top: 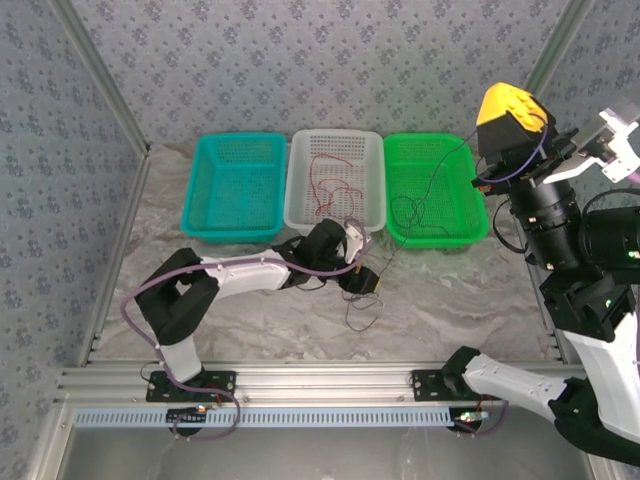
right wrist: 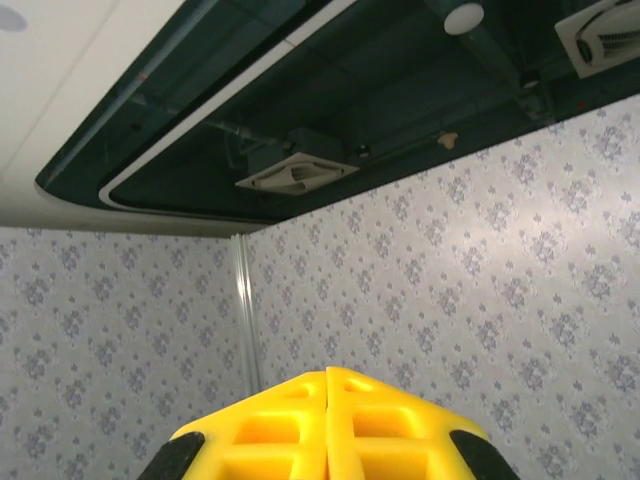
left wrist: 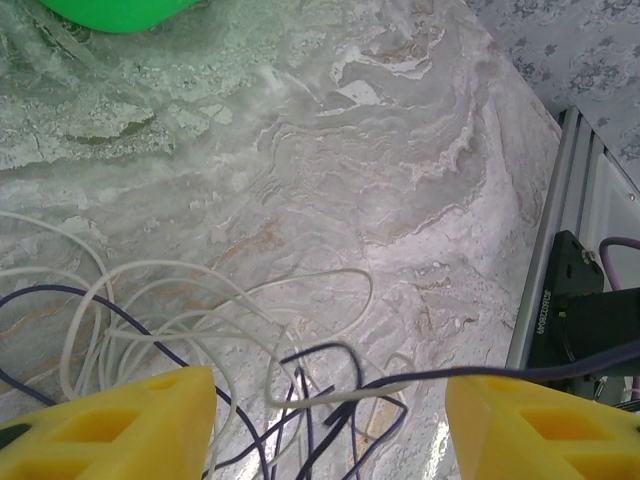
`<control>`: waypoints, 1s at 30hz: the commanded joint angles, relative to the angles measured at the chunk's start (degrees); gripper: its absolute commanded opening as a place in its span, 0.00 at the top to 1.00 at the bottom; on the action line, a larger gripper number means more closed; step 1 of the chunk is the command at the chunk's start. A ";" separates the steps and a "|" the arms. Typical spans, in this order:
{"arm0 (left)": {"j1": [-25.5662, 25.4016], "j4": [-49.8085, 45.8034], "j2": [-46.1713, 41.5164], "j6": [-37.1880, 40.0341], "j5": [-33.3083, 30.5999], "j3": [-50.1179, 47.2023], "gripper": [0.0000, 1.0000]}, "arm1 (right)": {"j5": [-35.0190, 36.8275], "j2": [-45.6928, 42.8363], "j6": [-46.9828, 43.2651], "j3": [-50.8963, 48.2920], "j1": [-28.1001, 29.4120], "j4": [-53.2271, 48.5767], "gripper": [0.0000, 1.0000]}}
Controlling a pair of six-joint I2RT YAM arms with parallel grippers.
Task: Untangle the cables
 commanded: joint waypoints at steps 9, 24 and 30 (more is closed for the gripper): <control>-0.34 -6.63 3.20 1.61 -4.73 3.67 0.50 | -1.11 1.88 3.58 0.67 -1.28 6.92 1.00; -0.31 -4.38 -0.40 1.98 -5.69 0.69 0.45 | 5.51 4.53 -1.43 2.62 -6.36 -4.85 1.00; -0.30 -4.17 -2.66 1.81 -7.82 -1.20 0.43 | 1.13 9.67 6.31 5.44 -18.53 -14.87 1.00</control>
